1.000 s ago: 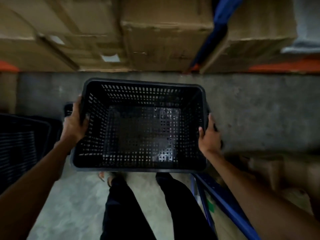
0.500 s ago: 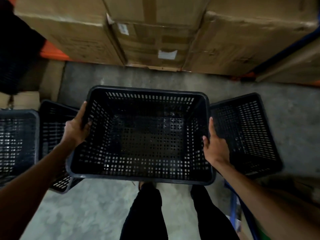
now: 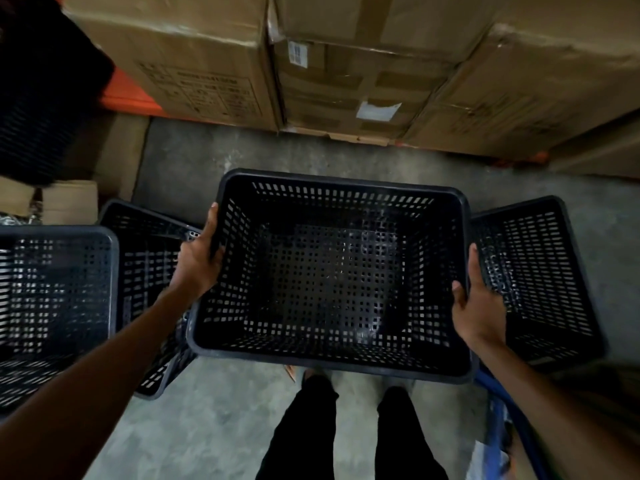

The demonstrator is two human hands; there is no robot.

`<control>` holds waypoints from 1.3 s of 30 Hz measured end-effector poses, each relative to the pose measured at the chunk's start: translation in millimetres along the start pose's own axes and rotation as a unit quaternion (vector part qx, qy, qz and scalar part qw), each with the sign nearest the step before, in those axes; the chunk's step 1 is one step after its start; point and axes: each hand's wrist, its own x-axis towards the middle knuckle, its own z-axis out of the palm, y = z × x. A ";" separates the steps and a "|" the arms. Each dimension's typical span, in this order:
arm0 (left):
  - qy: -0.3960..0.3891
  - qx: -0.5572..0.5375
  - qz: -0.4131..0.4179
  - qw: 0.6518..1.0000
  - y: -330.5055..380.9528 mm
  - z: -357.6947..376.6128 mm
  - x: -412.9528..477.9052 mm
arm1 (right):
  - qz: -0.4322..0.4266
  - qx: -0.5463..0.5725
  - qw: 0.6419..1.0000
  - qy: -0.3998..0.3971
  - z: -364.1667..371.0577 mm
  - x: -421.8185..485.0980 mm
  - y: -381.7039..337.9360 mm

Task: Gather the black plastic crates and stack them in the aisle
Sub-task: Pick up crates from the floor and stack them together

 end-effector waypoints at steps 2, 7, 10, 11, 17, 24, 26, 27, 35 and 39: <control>0.007 0.002 0.010 1.000 0.1 -4.5 -1.2 | 0.011 0.006 1.000 0.012 -2.7 -4.4 -1.7; 0.034 -0.001 0.032 0.999 1.3 -14.8 -2.8 | -0.004 0.015 0.999 0.039 -7.9 -8.3 -8.9; 0.025 -0.018 0.028 0.999 1.9 -19.2 -3.2 | 0.019 0.020 0.999 0.021 -5.7 -7.2 -15.2; 0.025 -0.020 0.027 0.999 1.8 -19.3 -3.4 | 0.024 0.019 0.999 0.010 -4.1 -6.7 -16.9; 0.019 -0.030 0.035 0.999 0.0 2.7 -7.3 | 0.050 -0.002 0.999 -0.005 10.1 -12.8 -16.7; 0.056 -0.015 0.035 0.998 -7.6 19.3 -5.9 | 0.037 0.014 0.999 0.007 20.3 -7.1 -12.3; 0.079 -0.007 0.033 0.996 -3.9 20.4 -1.3 | 0.029 0.011 0.999 0.028 23.0 -2.4 -10.1; 0.094 -0.002 0.027 0.995 -0.5 20.8 0.4 | 0.026 0.005 0.999 0.041 25.1 -0.4 -10.5; 0.121 0.006 0.034 0.992 6.7 24.9 2.4 | -0.003 0.035 0.992 0.119 48.0 -1.4 -8.5; 0.120 0.060 0.020 0.991 7.5 27.7 -6.1 | -0.045 -0.009 0.995 0.092 48.6 -1.8 0.6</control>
